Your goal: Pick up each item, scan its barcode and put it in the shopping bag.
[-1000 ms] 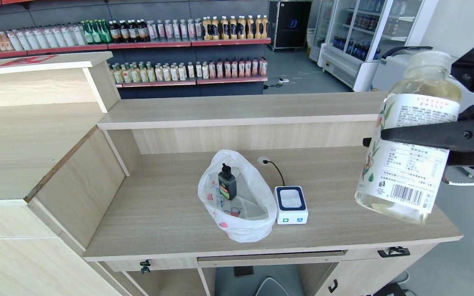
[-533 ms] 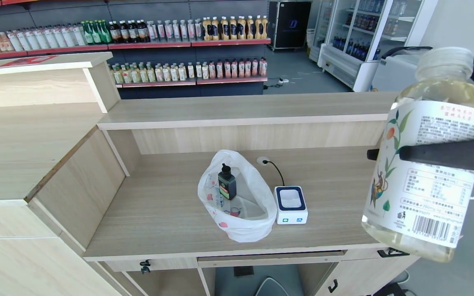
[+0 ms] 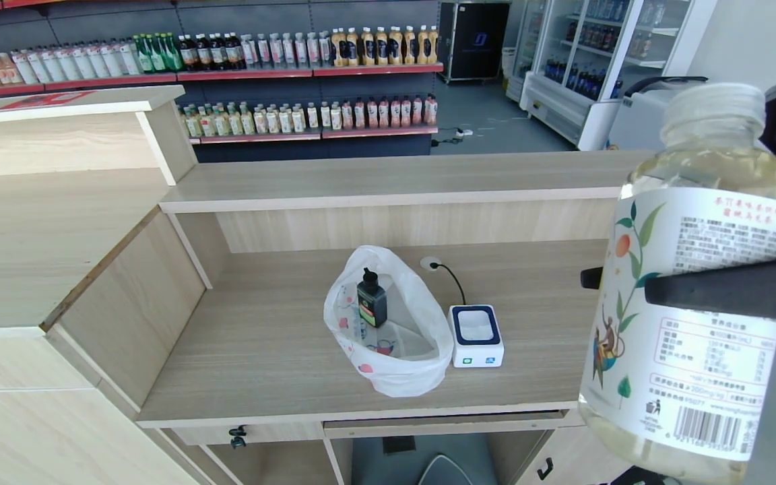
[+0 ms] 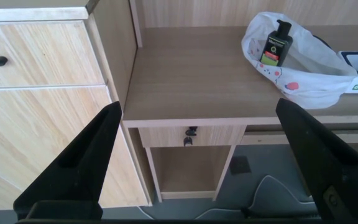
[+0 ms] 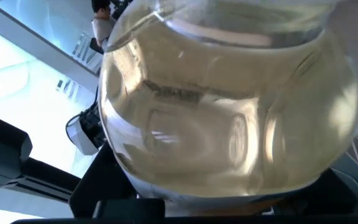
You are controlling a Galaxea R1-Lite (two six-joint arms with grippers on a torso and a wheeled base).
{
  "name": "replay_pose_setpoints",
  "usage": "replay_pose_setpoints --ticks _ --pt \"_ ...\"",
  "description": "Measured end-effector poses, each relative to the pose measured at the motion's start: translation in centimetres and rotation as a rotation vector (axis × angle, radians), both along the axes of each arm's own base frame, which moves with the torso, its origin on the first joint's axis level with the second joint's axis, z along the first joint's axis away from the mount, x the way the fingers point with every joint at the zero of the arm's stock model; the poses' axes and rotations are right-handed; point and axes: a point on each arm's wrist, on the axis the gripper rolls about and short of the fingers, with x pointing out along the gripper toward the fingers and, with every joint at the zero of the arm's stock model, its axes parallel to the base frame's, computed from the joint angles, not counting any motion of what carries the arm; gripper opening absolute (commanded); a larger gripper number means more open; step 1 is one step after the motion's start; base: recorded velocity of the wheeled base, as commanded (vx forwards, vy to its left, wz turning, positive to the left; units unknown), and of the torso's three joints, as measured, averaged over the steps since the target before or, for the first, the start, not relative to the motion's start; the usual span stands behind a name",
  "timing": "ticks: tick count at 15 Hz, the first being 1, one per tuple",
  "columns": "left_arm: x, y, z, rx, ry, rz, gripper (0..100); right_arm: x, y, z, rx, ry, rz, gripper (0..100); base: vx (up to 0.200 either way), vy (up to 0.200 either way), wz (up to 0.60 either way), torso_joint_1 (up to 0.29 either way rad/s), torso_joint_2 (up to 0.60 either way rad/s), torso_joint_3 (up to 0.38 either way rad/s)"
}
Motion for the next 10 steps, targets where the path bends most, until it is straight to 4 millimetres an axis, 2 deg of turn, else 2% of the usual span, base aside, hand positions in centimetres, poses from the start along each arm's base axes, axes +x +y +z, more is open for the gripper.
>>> replay_pose_setpoints --ticks 10 --pt "0.0 0.0 0.0 0.000 0.000 0.000 100 1.2 1.0 -0.1 -0.008 0.021 0.020 0 0.000 0.000 0.00 0.000 0.00 0.000"
